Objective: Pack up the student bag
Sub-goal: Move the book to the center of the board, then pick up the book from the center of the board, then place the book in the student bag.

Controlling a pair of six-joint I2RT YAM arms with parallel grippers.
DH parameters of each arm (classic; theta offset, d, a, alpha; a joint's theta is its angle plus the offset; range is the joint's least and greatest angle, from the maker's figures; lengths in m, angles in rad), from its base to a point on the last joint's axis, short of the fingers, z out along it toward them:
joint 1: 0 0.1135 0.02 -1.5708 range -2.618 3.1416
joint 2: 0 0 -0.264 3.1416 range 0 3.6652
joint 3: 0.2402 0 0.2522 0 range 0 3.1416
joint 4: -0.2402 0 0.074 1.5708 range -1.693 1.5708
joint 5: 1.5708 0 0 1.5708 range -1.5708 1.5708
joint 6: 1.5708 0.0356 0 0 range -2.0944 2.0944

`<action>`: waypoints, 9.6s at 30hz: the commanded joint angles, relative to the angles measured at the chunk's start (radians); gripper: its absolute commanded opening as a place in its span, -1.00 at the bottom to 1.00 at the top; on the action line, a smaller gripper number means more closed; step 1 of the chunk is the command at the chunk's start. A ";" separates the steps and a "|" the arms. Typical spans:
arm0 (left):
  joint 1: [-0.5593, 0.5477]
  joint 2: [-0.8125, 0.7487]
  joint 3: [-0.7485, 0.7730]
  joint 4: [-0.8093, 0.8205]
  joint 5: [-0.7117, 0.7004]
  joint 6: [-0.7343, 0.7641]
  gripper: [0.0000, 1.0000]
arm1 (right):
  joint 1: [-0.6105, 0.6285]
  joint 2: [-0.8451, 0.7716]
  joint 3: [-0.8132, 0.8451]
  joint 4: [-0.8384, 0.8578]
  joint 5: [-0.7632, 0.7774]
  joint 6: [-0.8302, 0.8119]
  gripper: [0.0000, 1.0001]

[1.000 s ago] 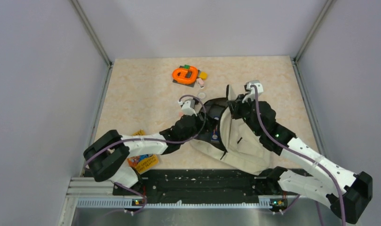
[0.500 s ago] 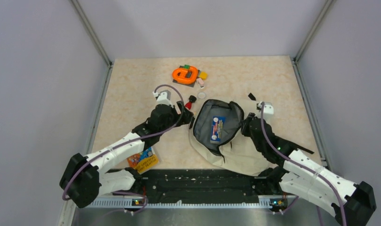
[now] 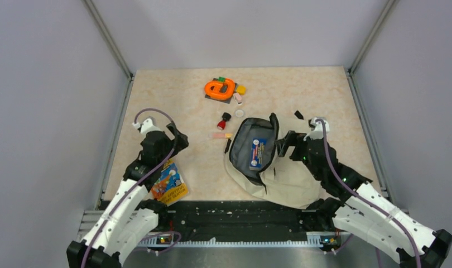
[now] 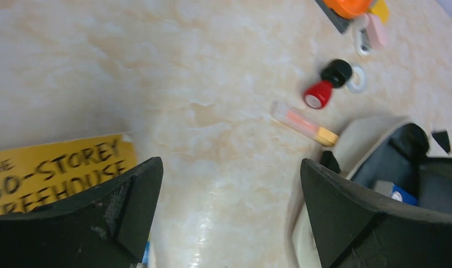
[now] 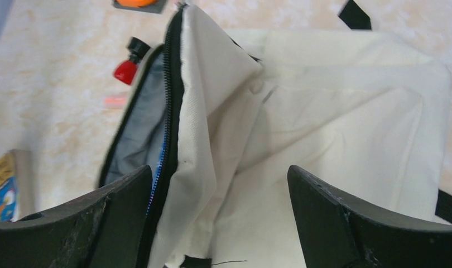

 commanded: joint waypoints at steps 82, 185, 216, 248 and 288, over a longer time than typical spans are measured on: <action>0.052 0.042 -0.331 0.134 0.197 -0.190 -0.19 | 0.235 1.417 0.596 0.720 -0.729 0.183 0.03; -0.046 -0.126 0.260 0.132 1.162 0.244 -1.00 | -0.055 0.532 0.341 0.363 -1.558 -0.310 -0.18; -0.068 0.035 0.310 -0.165 1.043 0.479 -1.00 | 0.051 0.683 0.551 0.068 -1.436 -0.486 -0.12; 0.253 -0.123 0.219 -0.174 -0.038 0.429 -1.00 | 0.349 1.246 0.870 -0.148 0.217 -0.188 0.51; -0.073 0.221 0.000 0.750 0.832 -0.248 -1.00 | 0.213 0.228 0.114 0.442 -0.061 -0.047 -1.00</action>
